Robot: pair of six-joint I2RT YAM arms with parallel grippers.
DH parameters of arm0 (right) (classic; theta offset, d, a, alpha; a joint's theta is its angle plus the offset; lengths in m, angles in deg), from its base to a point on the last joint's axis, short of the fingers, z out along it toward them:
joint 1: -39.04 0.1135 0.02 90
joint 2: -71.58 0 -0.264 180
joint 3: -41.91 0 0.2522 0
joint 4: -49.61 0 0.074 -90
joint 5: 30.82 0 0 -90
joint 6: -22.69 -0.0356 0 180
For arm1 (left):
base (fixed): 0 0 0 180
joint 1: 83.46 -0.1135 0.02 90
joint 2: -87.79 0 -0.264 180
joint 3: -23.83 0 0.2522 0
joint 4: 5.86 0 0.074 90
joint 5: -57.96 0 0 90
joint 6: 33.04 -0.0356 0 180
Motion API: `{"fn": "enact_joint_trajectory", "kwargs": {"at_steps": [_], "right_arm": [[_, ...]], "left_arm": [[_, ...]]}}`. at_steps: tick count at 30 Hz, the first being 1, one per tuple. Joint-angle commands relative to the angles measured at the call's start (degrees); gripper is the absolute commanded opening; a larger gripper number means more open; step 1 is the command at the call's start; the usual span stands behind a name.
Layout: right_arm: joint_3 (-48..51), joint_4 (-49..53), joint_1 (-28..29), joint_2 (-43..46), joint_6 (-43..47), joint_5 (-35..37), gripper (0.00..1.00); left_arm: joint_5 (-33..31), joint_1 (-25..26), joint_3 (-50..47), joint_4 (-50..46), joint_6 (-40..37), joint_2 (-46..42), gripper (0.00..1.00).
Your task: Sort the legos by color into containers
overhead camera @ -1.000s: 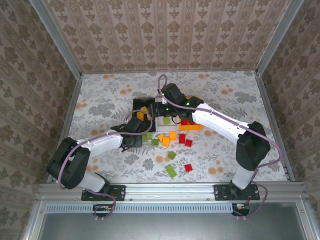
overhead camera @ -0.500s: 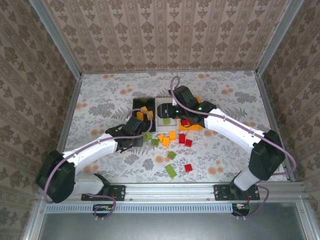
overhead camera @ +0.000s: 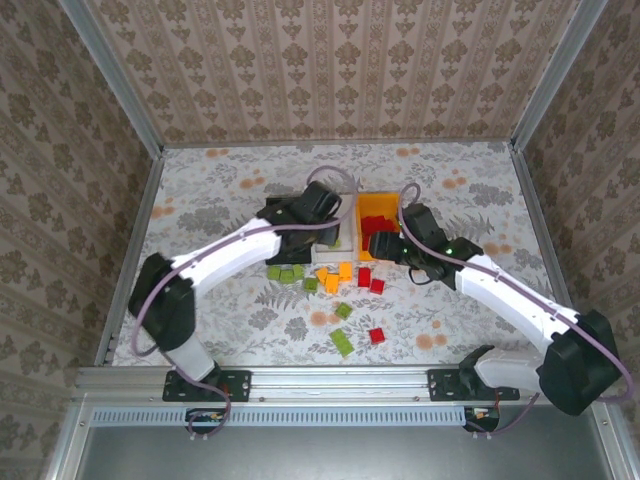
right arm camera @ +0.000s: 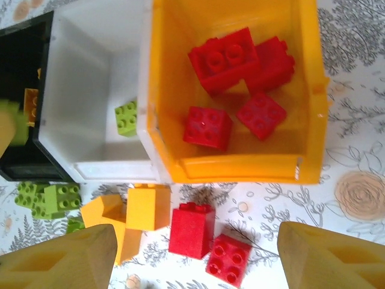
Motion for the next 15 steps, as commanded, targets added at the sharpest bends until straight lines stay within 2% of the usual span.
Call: {"fn": "enact_joint_trajectory", "kwargs": {"at_steps": [1, 6, 11, 15], "right_arm": [[2.6, 1.6, -0.4, 3.6, -1.2, 1.3, 0.72], [4.9, 1.6, -0.6, 6.7, -1.7, 0.8, 0.72], [5.4, 1.8, -0.6, 7.5, -1.8, 0.3, 0.73], [5.5, 1.9, -0.6, 7.5, -1.9, -0.1, 0.74]], "left_arm": [[1.5, -1.9, 6.6, -1.1, -2.9, 6.6, 0.35], [2.2, -3.6, 12.6, -2.3, -2.6, 13.9, 0.36], [3.0, -3.7, 14.8, -3.4, -2.5, 16.5, 0.53], [3.4, -3.0, 13.8, -3.1, -2.2, 14.0, 0.64]]}}
